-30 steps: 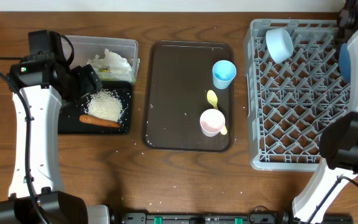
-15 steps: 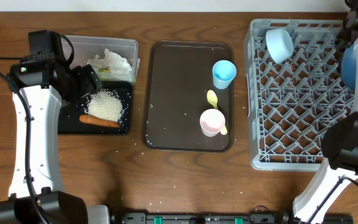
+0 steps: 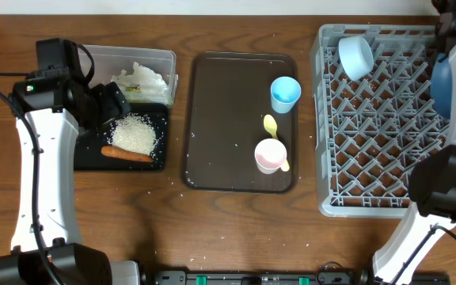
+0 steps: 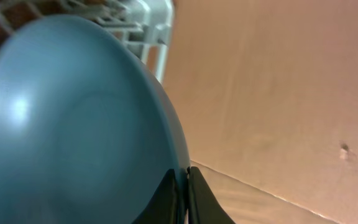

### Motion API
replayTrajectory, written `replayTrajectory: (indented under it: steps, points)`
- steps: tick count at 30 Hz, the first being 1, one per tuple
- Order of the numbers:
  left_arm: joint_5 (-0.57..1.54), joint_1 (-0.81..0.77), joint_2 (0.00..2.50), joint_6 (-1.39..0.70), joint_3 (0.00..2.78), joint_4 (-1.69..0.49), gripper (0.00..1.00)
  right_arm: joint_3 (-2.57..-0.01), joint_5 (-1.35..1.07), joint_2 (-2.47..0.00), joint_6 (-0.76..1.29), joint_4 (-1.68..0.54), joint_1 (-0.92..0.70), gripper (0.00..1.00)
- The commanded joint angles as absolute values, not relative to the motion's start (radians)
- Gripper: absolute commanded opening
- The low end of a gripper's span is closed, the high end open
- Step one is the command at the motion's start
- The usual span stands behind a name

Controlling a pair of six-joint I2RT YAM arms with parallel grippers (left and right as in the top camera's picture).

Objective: Sort waste into correct bins and load items into the dishwasher rack
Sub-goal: 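Lower the blue plate upright into the rack and release with right gripper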

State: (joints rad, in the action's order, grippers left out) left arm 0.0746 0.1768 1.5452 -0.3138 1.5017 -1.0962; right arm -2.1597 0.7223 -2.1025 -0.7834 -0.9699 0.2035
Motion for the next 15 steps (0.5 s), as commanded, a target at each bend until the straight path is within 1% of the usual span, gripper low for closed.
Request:
replayTrajectory:
  steps: [1, 5, 6, 10, 13, 15]
  points:
    - [0.066, 0.180, 1.549, -0.308, 1.496, -1.099, 0.95, -2.144, 0.532, -2.114, -0.733, -1.045, 0.163, 0.08]
    - [0.066, 0.180, 1.549, -0.308, 1.496, -1.099, 0.94, -2.144, 0.455, -2.114, -0.733, -1.102, 0.121, 0.21]
    - [0.066, 0.180, 1.549, -0.308, 1.496, -1.099, 0.94, -2.144, 0.456, -2.114, -0.729, -1.107, 0.114, 0.22]
    - [0.066, 0.180, 1.549, -0.308, 1.496, -1.099, 0.94, -2.144, 0.455, -2.114, -0.610, -1.106, 0.104, 0.37]
    - [0.066, 0.180, 1.549, -0.308, 1.496, -1.099, 0.94, -2.144, 0.428, -2.114, -0.487, -1.090, 0.121, 0.39]
    - [0.066, 0.180, 1.549, -0.308, 1.496, -1.099, 0.94, -2.144, 0.380, -2.114, -0.443, -1.088, 0.140, 0.38]
